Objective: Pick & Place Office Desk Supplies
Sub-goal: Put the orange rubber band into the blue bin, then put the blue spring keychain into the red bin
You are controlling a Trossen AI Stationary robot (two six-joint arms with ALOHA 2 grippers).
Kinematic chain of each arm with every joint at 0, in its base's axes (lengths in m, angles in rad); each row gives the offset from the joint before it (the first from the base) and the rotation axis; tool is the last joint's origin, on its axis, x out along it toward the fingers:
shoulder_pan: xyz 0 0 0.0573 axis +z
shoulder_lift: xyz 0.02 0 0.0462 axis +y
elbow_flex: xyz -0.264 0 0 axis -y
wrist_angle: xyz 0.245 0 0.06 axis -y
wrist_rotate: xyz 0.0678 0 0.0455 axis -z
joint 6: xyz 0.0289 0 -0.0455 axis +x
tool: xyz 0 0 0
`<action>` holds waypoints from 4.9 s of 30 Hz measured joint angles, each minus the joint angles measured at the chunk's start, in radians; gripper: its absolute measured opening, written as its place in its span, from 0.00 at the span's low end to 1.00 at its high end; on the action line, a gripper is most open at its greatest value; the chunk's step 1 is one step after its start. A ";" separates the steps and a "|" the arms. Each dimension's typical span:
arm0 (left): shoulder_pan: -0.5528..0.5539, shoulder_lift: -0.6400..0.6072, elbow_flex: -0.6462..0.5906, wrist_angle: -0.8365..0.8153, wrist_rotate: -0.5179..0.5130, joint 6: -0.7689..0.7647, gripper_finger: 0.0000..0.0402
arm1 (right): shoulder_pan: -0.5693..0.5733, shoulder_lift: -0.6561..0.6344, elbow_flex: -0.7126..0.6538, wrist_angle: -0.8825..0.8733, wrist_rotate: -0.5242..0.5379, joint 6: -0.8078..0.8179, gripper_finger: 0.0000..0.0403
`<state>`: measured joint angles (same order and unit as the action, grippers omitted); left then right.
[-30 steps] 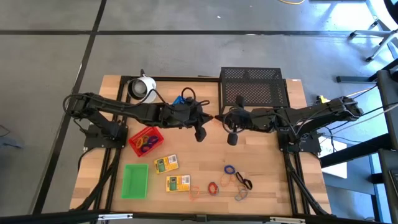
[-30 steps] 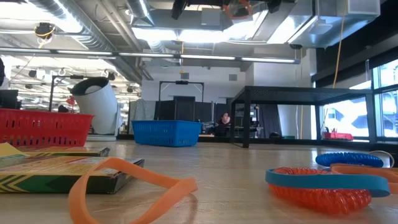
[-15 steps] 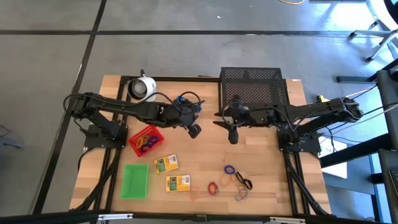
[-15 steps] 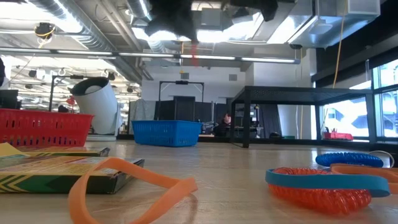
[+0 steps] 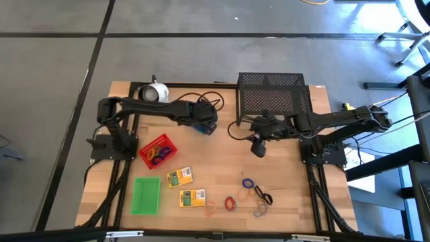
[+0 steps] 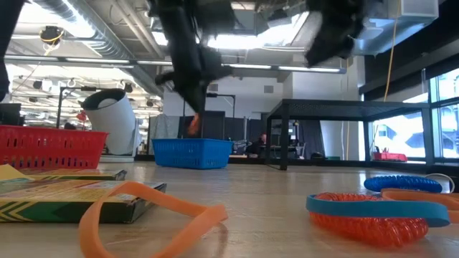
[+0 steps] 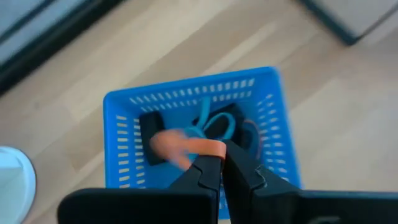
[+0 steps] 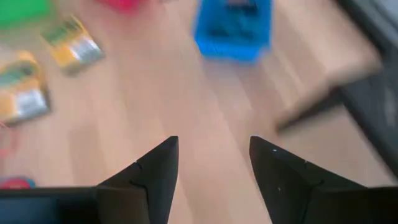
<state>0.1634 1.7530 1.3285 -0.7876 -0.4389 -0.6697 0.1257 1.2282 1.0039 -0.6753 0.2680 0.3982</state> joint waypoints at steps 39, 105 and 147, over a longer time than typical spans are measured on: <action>0.059 -0.180 0.000 -0.156 0.173 0.220 0.36 | 0.262 0.338 -0.096 0.189 -0.370 0.194 0.40; -0.190 -0.460 0.000 0.021 0.219 0.454 0.46 | 0.098 0.185 -0.087 0.705 0.294 -0.186 0.03; -0.214 -0.315 0.000 0.666 0.173 0.449 0.53 | -0.001 0.126 -0.084 1.268 0.121 -0.794 0.06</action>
<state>-0.0509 1.4379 1.3285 -0.1212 -0.2661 -0.2212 0.1250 1.3544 0.9194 0.5923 0.3886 -0.3961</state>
